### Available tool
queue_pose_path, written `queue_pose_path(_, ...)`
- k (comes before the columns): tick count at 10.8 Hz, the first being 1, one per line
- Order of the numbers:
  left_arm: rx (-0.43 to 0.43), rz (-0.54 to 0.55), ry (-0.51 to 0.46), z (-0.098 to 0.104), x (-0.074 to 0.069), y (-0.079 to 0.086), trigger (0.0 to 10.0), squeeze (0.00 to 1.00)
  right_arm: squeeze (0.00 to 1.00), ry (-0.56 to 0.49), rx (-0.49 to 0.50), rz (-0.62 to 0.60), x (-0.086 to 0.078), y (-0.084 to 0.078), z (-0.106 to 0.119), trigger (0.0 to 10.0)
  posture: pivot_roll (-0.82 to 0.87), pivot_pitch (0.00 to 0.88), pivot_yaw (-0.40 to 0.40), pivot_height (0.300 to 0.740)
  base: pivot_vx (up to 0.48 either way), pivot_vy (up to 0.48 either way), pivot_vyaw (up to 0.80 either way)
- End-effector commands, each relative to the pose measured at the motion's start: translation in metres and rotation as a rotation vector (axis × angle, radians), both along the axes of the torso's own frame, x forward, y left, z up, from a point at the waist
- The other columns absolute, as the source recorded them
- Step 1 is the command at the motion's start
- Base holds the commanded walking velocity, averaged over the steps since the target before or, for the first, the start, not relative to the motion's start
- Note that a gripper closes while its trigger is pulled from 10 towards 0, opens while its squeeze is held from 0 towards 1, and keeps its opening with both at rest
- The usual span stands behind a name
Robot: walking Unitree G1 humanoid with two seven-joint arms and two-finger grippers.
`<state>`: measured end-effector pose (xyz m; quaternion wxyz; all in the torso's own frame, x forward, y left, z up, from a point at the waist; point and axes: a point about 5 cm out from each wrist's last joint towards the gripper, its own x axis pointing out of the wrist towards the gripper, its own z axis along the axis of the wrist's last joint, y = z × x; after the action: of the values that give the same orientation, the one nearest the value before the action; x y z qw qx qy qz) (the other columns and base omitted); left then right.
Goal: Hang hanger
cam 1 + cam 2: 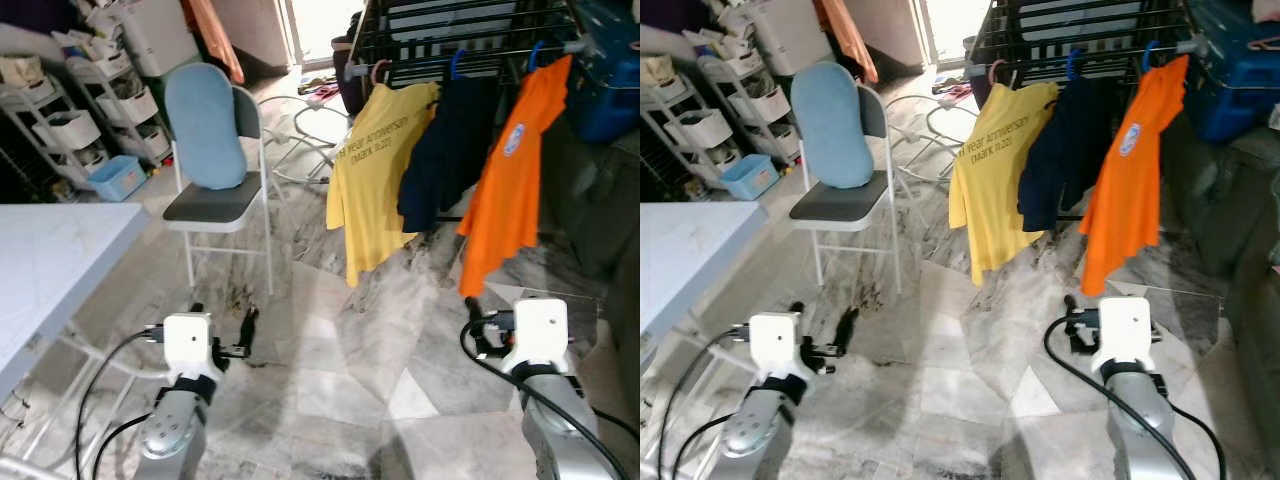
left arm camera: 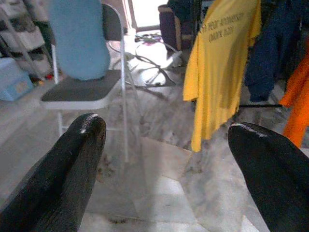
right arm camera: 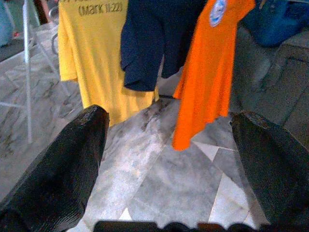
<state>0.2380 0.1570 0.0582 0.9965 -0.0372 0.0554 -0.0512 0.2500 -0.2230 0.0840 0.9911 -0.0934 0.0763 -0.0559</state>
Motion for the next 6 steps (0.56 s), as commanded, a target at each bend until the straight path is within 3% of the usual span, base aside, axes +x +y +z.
queue_pose_path(1,0.004,0.024,0.004,0.001,0.004,0.005,10.0,0.00,0.00,-0.026,0.018,0.014,0.007,0.004,0.005,10.0,-0.21,0.000,0.187,0.740,0.000,0.000,0.00)
queue_pose_path(4,0.026,0.060,-0.082,0.013,0.028,0.000,10.0,0.00,0.00,0.013,-0.048,0.114,0.023,0.006,0.014,10.0,-0.20,0.000,0.019,0.740,0.000,0.000,0.00)
queue_pose_path(6,0.026,0.095,-0.083,0.012,0.028,0.008,10.0,0.00,0.00,0.034,-0.043,0.159,0.032,0.015,0.005,10.0,-0.19,0.000,0.034,0.740,0.000,0.000,0.00)
